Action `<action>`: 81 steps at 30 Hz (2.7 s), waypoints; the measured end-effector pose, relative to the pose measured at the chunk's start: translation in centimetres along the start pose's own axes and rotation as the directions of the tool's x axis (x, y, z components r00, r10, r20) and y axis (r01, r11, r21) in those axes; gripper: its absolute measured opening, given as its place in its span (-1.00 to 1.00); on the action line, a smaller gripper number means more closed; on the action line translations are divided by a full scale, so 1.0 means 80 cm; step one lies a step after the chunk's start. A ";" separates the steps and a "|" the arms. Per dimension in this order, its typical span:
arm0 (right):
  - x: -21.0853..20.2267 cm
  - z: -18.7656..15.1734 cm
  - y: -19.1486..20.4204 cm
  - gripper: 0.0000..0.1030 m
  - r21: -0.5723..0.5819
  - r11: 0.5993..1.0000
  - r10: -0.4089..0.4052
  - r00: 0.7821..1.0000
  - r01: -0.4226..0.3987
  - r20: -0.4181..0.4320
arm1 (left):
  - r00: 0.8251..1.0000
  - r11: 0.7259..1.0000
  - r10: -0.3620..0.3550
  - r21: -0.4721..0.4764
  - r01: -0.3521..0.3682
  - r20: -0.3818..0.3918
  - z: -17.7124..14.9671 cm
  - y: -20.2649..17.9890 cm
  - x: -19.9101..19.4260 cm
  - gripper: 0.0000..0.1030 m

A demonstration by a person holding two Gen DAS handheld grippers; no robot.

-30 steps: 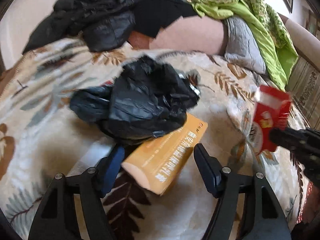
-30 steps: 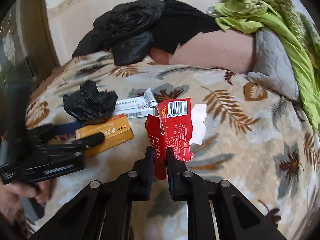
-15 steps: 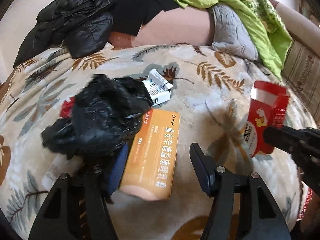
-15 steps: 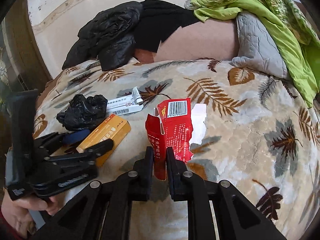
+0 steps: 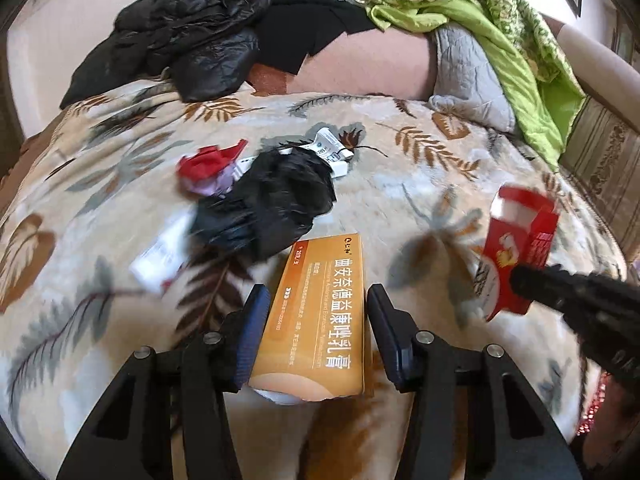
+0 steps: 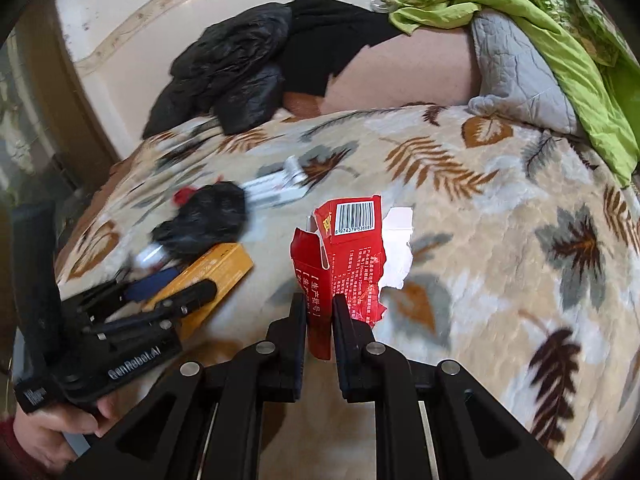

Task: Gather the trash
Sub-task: 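Lift the orange box with the left tool while the right tool holds the red box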

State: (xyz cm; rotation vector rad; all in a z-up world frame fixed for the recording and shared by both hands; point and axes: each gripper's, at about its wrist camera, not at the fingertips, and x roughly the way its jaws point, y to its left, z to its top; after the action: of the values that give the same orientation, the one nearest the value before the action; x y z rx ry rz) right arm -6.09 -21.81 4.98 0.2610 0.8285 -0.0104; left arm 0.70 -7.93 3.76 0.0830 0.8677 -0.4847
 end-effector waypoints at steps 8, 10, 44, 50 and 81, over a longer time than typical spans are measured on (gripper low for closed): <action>-0.047 -0.054 0.020 -0.74 0.004 0.997 0.081 0.997 -0.081 -0.001 | 0.999 1.000 0.023 -0.012 -0.024 -0.046 -0.072 -0.016 -0.069 -0.04; -0.049 -0.066 0.029 -0.74 -0.015 0.996 0.093 0.996 -0.093 -0.016 | 0.998 0.999 0.038 -0.007 -0.038 -0.059 -0.088 -0.019 -0.074 -0.04; -0.046 -0.060 0.046 -0.74 -0.071 0.994 0.087 0.995 -0.083 0.055 | 0.948 0.970 0.242 -0.016 -0.244 0.206 -0.072 -0.022 -0.097 -0.12; -0.046 -0.060 0.046 -0.73 -0.072 0.994 0.090 0.994 -0.086 0.056 | 0.946 0.968 0.247 -0.007 -0.251 0.208 -0.072 -0.025 -0.097 -0.12; -0.053 -0.061 0.048 -0.73 -0.100 0.994 0.043 0.993 -0.032 0.111 | 0.946 0.967 0.248 0.004 -0.255 0.210 -0.073 -0.026 -0.096 -0.12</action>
State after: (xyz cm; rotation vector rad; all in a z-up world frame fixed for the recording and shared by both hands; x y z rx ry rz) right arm -12.09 -17.35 5.77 0.1813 0.7095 0.0502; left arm -8.62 -5.36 5.97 0.1666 0.6330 -0.2610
